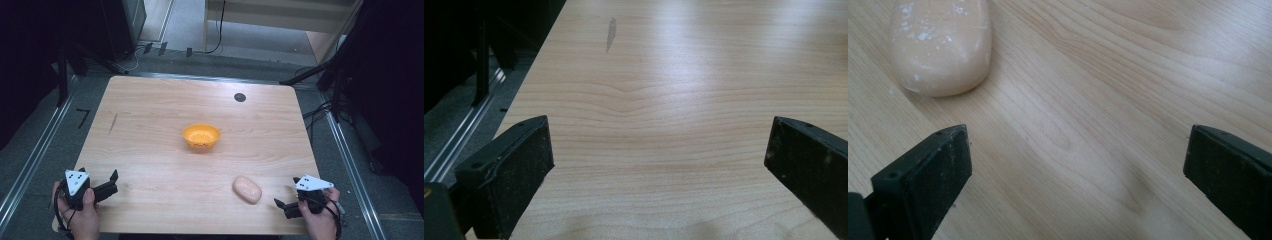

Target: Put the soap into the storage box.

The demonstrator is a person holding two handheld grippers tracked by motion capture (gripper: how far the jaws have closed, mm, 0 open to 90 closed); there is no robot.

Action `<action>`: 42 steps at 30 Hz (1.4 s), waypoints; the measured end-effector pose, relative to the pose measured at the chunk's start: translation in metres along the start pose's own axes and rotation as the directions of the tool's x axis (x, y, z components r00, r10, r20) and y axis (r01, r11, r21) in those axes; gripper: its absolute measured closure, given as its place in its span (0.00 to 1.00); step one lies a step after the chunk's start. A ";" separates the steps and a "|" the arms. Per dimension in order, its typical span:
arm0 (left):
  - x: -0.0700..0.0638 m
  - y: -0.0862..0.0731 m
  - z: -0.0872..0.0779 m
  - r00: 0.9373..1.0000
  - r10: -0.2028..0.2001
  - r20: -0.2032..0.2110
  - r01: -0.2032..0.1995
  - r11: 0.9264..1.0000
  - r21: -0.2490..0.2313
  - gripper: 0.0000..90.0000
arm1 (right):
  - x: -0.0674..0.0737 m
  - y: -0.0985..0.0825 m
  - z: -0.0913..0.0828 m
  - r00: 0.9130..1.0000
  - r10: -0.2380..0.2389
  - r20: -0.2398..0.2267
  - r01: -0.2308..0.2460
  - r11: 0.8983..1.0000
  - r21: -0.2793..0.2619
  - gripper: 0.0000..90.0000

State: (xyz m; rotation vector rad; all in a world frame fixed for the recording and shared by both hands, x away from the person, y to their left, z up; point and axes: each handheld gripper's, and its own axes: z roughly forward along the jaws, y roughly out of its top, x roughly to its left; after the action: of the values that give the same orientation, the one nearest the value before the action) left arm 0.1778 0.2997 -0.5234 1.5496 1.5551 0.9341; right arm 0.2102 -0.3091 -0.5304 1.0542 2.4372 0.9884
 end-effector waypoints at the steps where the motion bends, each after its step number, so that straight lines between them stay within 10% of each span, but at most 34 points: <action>1: 0.000 0.000 0.000 1.000 0.003 0.002 -0.003 1.000 0.001 0.00 | 0.000 0.002 0.001 1.000 -0.007 -0.007 0.007 1.000 0.003 0.00; 42: -0.001 0.000 0.001 1.000 0.012 0.004 -0.012 1.000 0.006 0.00 | 0.035 0.068 0.029 0.981 -0.142 -0.134 0.159 0.979 0.125 0.00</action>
State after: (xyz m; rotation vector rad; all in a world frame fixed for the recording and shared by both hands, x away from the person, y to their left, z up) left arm 0.1784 0.2983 -0.5234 1.5657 1.5483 0.9330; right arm 0.2362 -0.2366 -0.5041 0.8559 2.6727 0.8746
